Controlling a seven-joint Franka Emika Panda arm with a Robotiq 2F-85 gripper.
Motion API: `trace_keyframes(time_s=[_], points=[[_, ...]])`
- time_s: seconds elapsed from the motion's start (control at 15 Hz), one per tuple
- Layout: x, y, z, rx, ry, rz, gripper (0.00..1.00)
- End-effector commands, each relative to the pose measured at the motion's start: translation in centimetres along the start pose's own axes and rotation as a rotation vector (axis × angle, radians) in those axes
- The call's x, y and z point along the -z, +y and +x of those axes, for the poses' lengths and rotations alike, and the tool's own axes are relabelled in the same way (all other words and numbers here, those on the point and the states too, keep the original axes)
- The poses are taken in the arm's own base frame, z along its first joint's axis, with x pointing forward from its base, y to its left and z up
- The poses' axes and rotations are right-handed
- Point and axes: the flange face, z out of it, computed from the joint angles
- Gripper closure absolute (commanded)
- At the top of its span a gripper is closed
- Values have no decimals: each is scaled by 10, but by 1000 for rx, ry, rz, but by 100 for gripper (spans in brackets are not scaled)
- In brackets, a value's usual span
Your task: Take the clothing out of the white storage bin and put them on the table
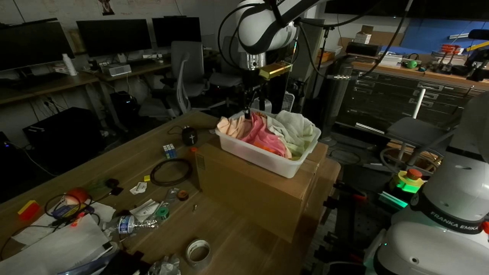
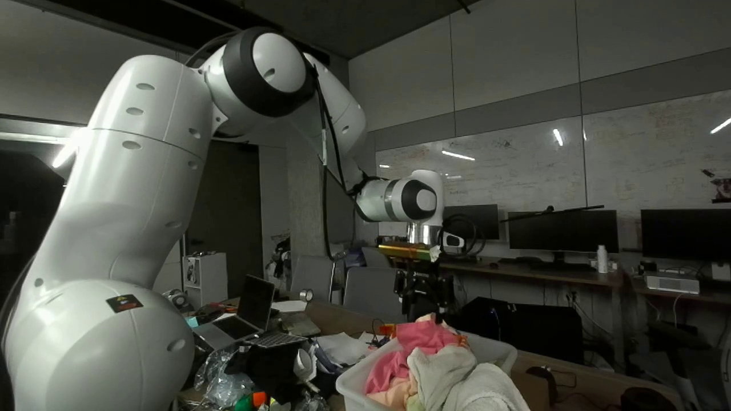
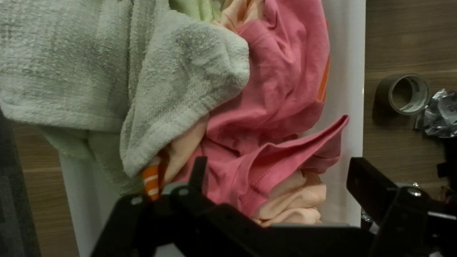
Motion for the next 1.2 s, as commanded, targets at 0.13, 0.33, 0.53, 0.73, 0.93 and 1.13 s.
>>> trace_keyframes(time_s=[0.13, 0.33, 0.53, 0.73, 0.93, 1.13], points=[[-9, 4, 16, -58, 8, -70, 0], [-15, 7, 22, -91, -7, -90, 0], [-23, 6, 26, -124, -53, -66, 0], [-33, 7, 28, -145, -111, -47, 0], [-42, 10, 29, -173, -181, -32, 0], [-48, 13, 30, -199, -244, -15, 0]])
